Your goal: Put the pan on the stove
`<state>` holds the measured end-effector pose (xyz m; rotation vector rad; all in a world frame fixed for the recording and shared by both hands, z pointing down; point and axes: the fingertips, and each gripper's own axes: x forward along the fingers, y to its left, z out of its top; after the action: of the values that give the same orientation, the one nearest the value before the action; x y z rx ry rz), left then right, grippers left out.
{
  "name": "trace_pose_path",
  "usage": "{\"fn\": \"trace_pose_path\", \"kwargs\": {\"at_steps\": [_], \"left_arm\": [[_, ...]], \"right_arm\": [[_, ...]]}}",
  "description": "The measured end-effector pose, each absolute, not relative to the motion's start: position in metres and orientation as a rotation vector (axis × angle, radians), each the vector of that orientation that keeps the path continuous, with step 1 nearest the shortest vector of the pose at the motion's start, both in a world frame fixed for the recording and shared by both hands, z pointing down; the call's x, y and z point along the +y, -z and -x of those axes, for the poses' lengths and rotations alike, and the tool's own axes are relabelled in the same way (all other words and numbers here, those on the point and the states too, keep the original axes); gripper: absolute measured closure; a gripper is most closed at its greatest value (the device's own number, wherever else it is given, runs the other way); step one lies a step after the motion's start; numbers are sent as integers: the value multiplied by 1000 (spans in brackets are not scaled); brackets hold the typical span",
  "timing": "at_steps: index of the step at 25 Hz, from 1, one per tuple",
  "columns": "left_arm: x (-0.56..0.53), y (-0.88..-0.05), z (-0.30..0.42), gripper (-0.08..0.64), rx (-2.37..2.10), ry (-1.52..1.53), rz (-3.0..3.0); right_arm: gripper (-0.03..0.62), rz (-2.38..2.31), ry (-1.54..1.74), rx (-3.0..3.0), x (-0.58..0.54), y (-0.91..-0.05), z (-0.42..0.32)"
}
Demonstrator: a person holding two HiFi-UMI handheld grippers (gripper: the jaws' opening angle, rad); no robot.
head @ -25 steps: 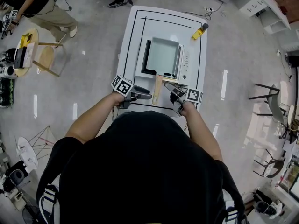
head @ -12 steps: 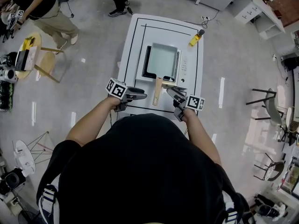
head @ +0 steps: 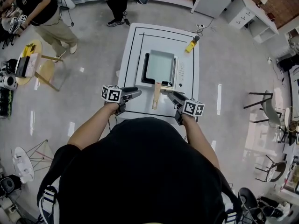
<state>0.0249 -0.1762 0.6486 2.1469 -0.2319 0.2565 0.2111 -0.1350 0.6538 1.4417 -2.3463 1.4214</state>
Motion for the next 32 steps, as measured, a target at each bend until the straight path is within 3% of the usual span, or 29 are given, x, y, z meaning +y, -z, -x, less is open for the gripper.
{"fn": "trace_pose_path", "kwargs": {"at_steps": [14,32], "left_arm": [[-207,-613,-19,379,-433,-201,-2355],[-231,-594,-14,425,-669,-233,-2535]], "right_arm": [[480,-1720,-1165,-2238,-146,-628,-247],[526,-1859,-1016,-2165,-156,-611,-283]]}}
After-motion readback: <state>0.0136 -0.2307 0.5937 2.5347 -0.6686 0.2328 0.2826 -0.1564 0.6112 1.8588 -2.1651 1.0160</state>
